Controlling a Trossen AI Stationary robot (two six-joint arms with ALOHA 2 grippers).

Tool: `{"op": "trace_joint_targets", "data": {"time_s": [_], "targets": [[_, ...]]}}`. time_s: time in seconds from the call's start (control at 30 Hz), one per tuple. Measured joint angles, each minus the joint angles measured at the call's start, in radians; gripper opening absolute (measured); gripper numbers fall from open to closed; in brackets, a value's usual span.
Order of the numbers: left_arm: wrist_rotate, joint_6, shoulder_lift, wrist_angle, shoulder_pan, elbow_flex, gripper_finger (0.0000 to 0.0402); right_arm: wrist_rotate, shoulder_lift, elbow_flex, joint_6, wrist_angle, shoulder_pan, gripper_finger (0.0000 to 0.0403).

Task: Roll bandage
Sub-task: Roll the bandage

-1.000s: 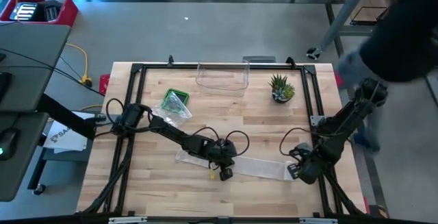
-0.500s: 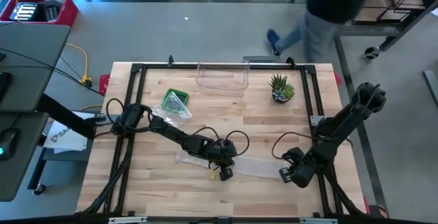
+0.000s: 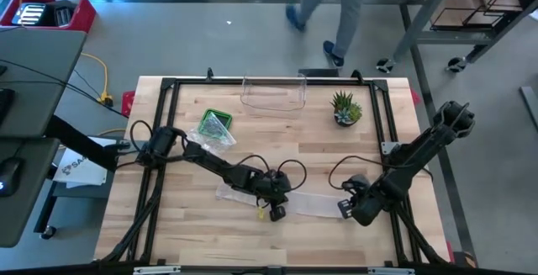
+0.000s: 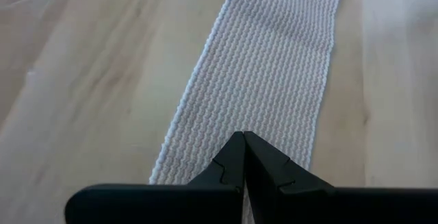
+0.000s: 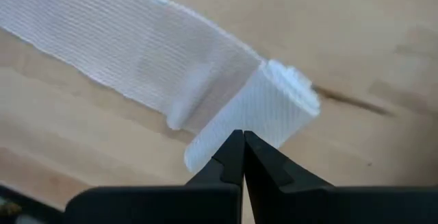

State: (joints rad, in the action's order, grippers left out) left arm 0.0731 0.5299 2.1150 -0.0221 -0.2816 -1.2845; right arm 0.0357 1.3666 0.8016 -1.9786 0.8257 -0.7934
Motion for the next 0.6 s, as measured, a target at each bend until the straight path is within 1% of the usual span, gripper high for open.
{"op": "trace_joint_targets", "data": {"time_s": [0.07,0.23,0.33,0.47,0.53,0.6], "targets": [[-0.002,-0.015,-0.014,0.012,0.01,0.001,0.0,0.006,-0.006,0.02,-0.001,0.028,-0.009,0.0],[-0.024,-0.036,-0.034,0.036,0.036,-0.046,0.0,0.008,-0.021,0.068,-0.015,0.132,-0.044,0.0],[-0.042,-0.048,-0.032,0.021,0.044,-0.069,0.001,0.019,-0.036,0.087,-0.045,0.176,-0.07,0.0],[-0.053,-0.114,-0.022,0.058,0.047,-0.151,0.0052,0.042,-0.077,0.107,-0.086,0.216,-0.111,0.0],[-0.05,-0.155,0.021,0.107,0.047,-0.2,0.0081,0.039,-0.099,0.112,-0.09,0.238,-0.13,0.0],[-0.063,-0.166,0.097,0.107,0.051,-0.267,0.011,0.035,-0.125,0.115,-0.091,0.252,-0.142,0.0]]}}
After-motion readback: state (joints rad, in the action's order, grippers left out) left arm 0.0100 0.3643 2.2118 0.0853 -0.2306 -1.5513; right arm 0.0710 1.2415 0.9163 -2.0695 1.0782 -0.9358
